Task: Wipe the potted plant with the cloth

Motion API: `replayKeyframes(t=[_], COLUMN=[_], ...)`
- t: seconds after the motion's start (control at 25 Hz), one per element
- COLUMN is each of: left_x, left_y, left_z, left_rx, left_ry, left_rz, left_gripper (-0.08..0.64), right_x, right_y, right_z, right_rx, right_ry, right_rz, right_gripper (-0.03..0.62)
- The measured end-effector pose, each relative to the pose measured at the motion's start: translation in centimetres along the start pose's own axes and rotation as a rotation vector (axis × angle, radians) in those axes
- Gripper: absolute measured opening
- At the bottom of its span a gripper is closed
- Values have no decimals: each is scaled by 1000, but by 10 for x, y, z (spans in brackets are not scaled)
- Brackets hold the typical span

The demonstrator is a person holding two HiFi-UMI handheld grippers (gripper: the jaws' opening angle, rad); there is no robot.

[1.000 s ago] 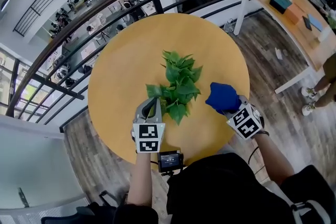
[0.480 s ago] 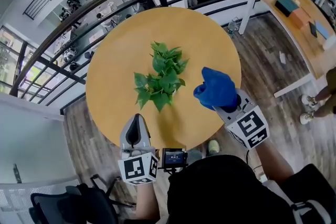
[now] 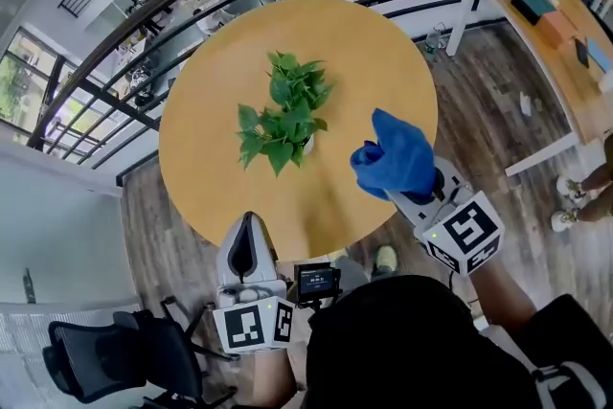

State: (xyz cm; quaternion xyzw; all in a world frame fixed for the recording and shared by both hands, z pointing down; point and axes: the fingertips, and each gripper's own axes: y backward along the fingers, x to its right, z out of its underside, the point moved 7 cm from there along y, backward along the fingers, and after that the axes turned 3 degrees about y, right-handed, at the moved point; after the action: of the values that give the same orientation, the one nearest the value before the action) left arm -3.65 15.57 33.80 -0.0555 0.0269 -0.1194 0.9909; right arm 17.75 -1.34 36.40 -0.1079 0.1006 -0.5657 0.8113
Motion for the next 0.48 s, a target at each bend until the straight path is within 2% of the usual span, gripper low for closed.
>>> replayKeyframes(t=[0.48], left_x=[4], left_y=[7], left_z=[-1], left_rx=[9], left_ry=[1], left_rz=[-9], left_gripper=[2], right_x=[-8], right_y=[4], right_z=[6], right_rx=[-13], right_ry=[12], right_rz=[-17], right_gripper=[150])
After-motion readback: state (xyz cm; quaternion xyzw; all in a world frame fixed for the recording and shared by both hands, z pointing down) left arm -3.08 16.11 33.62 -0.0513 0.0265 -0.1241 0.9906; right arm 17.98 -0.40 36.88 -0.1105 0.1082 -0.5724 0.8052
